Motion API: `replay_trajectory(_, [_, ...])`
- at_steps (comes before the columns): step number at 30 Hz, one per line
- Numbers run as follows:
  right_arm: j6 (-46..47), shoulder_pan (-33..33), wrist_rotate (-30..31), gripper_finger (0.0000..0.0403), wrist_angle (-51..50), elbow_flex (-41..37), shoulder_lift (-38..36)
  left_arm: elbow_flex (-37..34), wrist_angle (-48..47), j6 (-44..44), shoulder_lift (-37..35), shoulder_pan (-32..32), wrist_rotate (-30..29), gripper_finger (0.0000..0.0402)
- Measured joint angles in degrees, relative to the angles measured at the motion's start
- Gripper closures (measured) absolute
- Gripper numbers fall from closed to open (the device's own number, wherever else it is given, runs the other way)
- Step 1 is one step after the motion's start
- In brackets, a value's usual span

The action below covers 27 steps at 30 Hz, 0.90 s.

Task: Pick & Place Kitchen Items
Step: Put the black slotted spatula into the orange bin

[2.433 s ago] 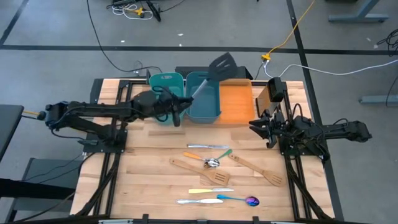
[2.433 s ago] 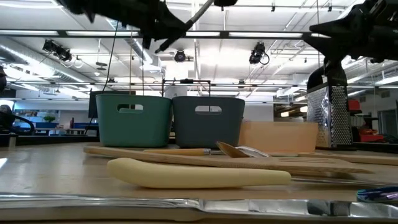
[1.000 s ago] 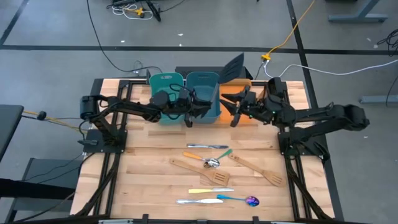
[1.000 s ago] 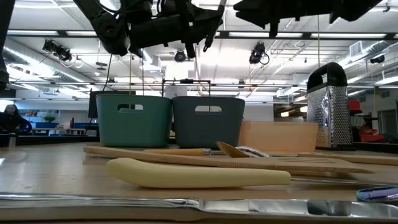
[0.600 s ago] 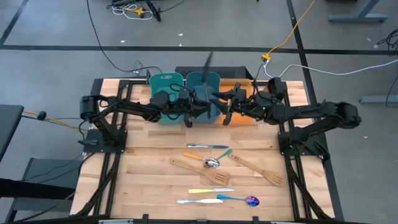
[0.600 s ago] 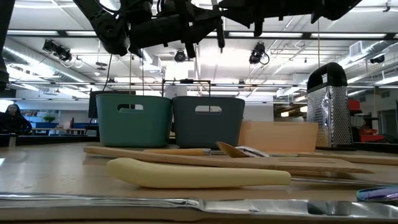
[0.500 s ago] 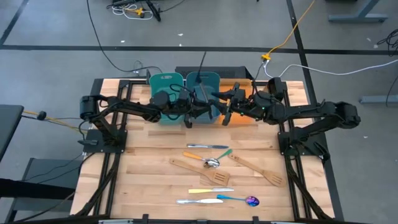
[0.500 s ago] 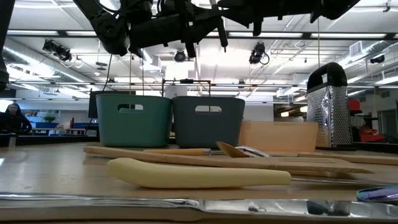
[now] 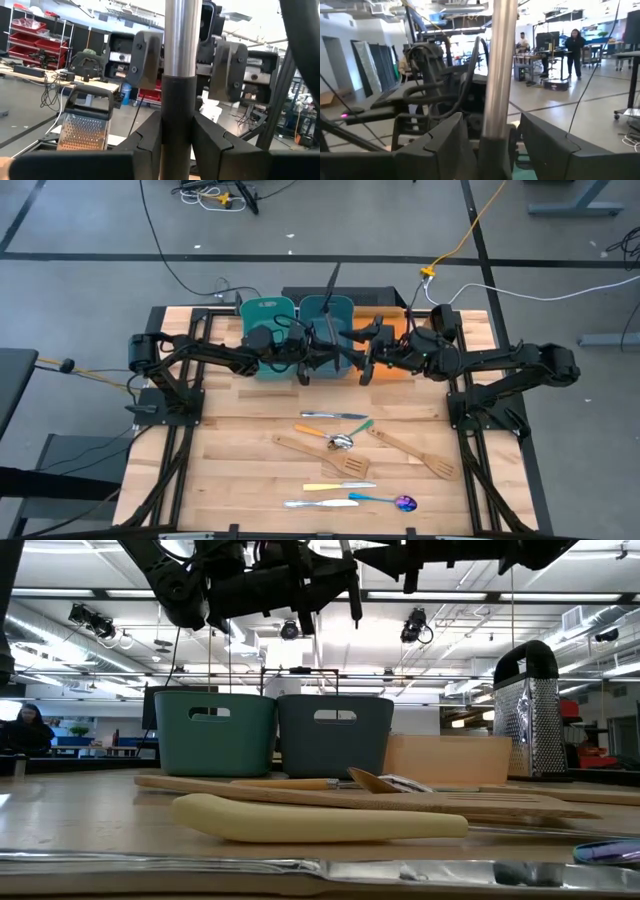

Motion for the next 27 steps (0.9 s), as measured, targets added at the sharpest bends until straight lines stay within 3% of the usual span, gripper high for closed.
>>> replay_trajectory(7, [0.1, -0.2, -0.1, 0.0188, 3.5, 0.4, 2.8, 0.0, -0.2, 0.8, 0.0, 0.0, 0.0, 0.0315])
replay_trajectory(17, [-2.9, -0.2, -0.2, 0.0195, -0.5, 9.2, 9.8, 0.0, -1.3, 0.8, 0.0, 0.0, 0.0, 0.0315])
replay_trajectory(21, [-2.9, -0.2, -0.2, 0.0231, -2.4, 9.9, 10.0, 0.0, -1.8, 0.8, 0.0, 0.0, 0.1, 0.0315])
replay_trajectory(27, [-2.0, -0.2, 0.1, 0.0340, -2.7, 10.0, 10.0, 0.0, -1.9, 2.4, 0.0, 0.0, 0.3, 0.0315])
